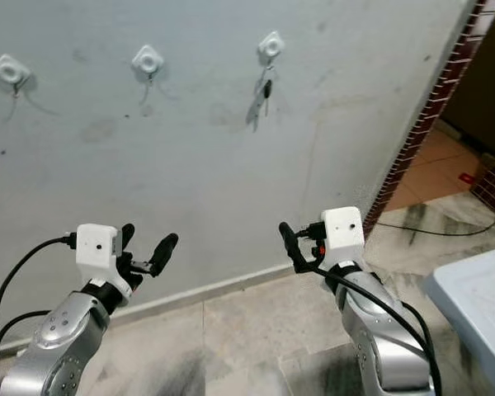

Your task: Hang keys on a hook

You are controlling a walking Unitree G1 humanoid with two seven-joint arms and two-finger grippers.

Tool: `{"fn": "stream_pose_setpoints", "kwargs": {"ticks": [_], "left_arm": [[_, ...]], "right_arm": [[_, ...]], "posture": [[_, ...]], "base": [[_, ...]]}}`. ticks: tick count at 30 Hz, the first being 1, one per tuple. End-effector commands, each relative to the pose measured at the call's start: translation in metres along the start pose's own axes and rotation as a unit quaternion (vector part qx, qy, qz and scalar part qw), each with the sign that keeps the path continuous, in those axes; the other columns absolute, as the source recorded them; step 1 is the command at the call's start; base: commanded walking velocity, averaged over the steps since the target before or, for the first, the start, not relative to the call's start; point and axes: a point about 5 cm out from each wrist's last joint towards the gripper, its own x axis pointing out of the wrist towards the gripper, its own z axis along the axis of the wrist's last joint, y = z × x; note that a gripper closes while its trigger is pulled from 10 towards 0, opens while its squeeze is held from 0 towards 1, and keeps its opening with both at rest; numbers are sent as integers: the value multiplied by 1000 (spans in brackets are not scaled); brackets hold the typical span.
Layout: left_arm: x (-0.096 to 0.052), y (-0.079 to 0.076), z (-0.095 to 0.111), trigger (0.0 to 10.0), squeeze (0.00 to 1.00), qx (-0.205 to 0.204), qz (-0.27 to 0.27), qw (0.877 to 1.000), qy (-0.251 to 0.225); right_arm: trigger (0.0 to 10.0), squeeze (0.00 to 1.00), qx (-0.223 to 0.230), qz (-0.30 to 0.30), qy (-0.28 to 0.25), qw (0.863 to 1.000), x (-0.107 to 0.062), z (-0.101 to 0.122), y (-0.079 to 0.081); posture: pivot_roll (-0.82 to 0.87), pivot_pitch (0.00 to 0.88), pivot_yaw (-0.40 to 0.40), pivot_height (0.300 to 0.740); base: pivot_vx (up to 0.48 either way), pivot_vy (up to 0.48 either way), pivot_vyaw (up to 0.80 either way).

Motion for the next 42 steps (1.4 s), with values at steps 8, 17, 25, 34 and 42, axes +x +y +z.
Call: {"fn": "stream_pose_setpoints", "kwargs": {"ticks": [8,17,25,34,42], "left_arm": [[0,3,-3,10000,0,-2,2,1000,11],[1,2,-3,10000,0,-3,-1,1000,15],[2,2,-4,10000,0,-3,-8,1000,20],[3,0,-5,10000,0,-13,-20,999,25],[6,-2,-4,10000,0,-16,-26,999,25]], "right_arm": [[10000,0,10,5,-12,1000,1,5,3],[10000,0,7,-1,-13,1000,1,6,3],[10000,0,13,-12,-17,1000,3,8,2],[10000,0,6,-28,-31,999,4,10,1],[10000,0,1,-16,-28,999,5,12,4]], "posture": [[-41,50,27,740],[-40,51,30,740],[-40,51,30,740],[-43,52,29,740],[-43,52,29,740]], "base": [[0,0,-753],[0,0,-756],[0,0,-755],[0,0,-760],[0,0,-766]]}}
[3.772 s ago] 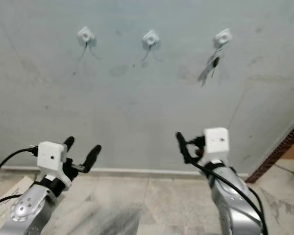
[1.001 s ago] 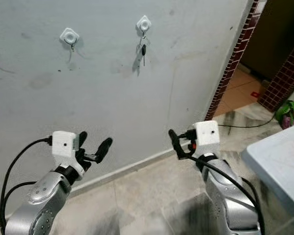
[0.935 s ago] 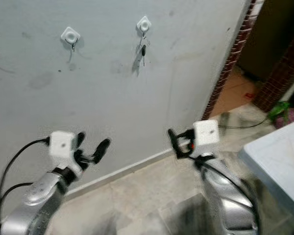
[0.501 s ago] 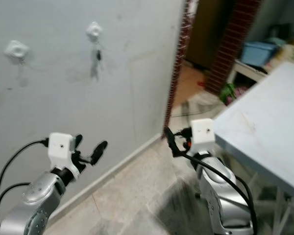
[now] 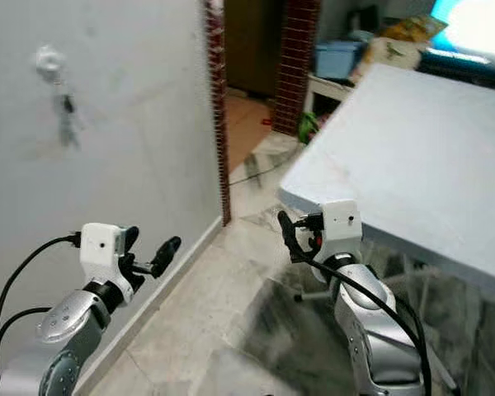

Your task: Hang keys on a hook

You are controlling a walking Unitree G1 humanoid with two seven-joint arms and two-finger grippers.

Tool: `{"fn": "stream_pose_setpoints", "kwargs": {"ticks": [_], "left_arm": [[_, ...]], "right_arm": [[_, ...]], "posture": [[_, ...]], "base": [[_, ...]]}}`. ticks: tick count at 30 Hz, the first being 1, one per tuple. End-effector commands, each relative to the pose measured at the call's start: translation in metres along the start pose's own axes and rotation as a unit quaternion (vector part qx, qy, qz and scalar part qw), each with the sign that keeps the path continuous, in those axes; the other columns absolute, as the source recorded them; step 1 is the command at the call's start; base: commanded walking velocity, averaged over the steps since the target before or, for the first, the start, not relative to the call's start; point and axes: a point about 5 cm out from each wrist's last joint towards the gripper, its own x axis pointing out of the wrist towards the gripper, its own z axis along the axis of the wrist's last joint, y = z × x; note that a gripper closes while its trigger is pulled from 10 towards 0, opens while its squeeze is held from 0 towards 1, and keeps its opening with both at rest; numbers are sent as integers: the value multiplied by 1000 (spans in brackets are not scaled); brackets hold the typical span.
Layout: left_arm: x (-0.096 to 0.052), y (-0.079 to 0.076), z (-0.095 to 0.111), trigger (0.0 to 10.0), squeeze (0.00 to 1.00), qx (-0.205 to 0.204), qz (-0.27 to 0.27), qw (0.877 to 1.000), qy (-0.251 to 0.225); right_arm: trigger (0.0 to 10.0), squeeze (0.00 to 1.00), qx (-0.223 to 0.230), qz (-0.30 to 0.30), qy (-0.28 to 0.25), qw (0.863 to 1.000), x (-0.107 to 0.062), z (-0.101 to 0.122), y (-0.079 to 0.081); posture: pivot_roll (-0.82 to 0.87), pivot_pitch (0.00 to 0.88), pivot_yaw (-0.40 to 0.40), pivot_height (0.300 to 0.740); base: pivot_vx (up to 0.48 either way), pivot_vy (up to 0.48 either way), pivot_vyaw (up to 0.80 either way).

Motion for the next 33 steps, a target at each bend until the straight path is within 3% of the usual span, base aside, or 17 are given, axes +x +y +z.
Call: {"fn": "stream_pose_setpoints", "kwargs": {"ticks": [1,17,30,33], "left_arm": [[1,5,1,10000,0,6,7,1000,3],[0,9,3,10000,0,4,29,1000,-8],[1,18,10,10000,0,10,47,999,-16],[3,18,10,10000,0,10,46,999,-16]], "right_arm": [[10000,0,0,7,-6,1000,1,4,4],[10000,0,-11,-29,-25,999,5,5,-1],[10000,0,0,-26,-36,999,11,5,7],[10000,0,-6,-25,-38,999,9,5,9]], "posture": [[-43,52,29,740],[-17,16,30,740],[-11,16,38,740],[-17,19,40,740]], "base": [[0,0,-769],[0,0,-769],[0,0,-770],[0,0,0]]}}
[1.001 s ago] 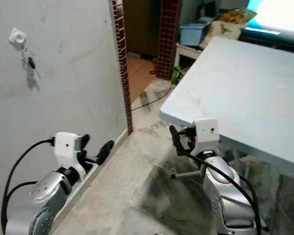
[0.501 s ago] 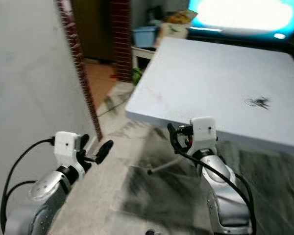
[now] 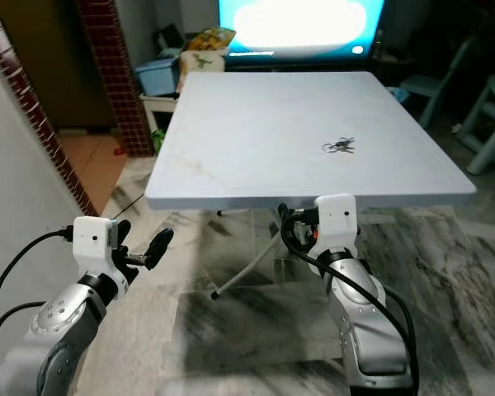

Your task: Hang keys on a hook

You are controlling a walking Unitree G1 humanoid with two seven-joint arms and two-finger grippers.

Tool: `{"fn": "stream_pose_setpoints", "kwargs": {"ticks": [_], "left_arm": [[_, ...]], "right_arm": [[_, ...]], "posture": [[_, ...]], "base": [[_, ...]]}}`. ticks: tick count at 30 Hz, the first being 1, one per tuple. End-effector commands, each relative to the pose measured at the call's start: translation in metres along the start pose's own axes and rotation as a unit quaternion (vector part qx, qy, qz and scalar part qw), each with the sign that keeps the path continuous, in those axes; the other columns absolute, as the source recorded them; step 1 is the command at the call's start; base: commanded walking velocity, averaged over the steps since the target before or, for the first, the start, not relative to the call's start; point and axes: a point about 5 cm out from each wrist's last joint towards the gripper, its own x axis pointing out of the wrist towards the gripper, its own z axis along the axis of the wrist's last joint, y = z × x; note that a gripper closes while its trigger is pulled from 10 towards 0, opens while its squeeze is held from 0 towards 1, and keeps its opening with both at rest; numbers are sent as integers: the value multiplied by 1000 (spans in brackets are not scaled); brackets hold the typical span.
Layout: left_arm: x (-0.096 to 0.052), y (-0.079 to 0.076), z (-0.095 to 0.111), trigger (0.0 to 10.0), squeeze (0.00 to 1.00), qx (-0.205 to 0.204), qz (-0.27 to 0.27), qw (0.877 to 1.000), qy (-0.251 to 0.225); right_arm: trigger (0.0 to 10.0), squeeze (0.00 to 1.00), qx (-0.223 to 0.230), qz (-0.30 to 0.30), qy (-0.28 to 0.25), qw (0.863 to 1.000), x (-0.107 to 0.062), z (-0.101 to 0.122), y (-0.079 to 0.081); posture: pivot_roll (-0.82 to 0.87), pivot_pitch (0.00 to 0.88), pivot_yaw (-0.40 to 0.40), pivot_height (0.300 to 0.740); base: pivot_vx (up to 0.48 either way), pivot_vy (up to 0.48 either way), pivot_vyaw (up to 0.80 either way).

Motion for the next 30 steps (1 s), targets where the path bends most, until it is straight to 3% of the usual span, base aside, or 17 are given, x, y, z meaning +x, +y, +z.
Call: {"fn": "stream_pose_setpoints", "kwargs": {"ticks": [1,10,30], "left_arm": [[-1,6,2,10000,0,11,11,1000,1],[0,5,3,10000,0,9,4,1000,0],[2,5,4,10000,0,11,4,1000,0]], "right_arm": [[10000,0,-2,12,-18,1000,1,8,8],[10000,0,4,21,-20,1000,-1,8,13],[10000,0,4,29,-19,999,0,8,18]], "posture": [[-19,23,42,740],[-16,38,49,740],[-18,50,51,740]], "base": [[0,0,0],[0,0,0],[0,-347,0]]}}
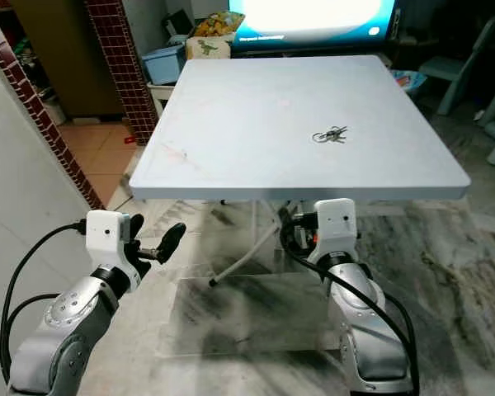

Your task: Hang keys on a hook

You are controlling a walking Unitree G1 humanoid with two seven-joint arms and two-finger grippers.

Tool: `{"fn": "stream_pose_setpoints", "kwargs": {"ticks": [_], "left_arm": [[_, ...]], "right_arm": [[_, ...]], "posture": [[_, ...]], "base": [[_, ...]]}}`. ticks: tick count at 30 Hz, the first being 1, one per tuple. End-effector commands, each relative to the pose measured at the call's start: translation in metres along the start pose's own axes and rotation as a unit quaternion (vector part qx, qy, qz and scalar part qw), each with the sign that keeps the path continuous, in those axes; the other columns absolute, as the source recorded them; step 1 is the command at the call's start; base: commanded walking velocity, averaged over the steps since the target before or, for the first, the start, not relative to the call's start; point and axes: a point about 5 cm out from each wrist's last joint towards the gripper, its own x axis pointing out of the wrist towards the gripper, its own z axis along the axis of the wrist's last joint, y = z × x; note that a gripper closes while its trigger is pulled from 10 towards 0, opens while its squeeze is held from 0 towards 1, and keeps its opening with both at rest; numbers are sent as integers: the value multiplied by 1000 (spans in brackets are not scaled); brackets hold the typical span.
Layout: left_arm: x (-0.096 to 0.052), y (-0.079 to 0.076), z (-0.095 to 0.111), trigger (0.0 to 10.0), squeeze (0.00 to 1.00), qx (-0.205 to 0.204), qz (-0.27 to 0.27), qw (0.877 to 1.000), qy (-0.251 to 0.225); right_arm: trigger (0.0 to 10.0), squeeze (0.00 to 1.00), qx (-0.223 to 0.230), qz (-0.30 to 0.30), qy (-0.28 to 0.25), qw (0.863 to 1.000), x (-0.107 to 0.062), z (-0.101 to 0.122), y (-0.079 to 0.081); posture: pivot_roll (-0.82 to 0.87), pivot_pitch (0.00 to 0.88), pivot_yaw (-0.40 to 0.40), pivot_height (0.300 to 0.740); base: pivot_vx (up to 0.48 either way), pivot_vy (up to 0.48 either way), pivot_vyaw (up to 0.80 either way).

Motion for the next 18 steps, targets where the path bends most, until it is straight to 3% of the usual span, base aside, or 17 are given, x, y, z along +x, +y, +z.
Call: {"fn": "stream_pose_setpoints", "kwargs": {"ticks": [1,13,18], "left_arm": [[0,0,2,10000,0,3,-2,1000,-1],[2,0,2,10000,0,5,-2,1000,-1],[2,0,3,10000,0,-2,2,1000,-6]], "right_arm": [[10000,0,-4,6,-15,1000,0,8,2],[10000,0,-5,9,-16,1000,2,9,5],[10000,0,-7,11,-15,1000,2,9,5]], "posture": [[-18,50,51,740],[-18,54,52,740],[-32,57,49,740]], "base": [[0,-480,0],[0,-428,0],[0,0,0]]}}
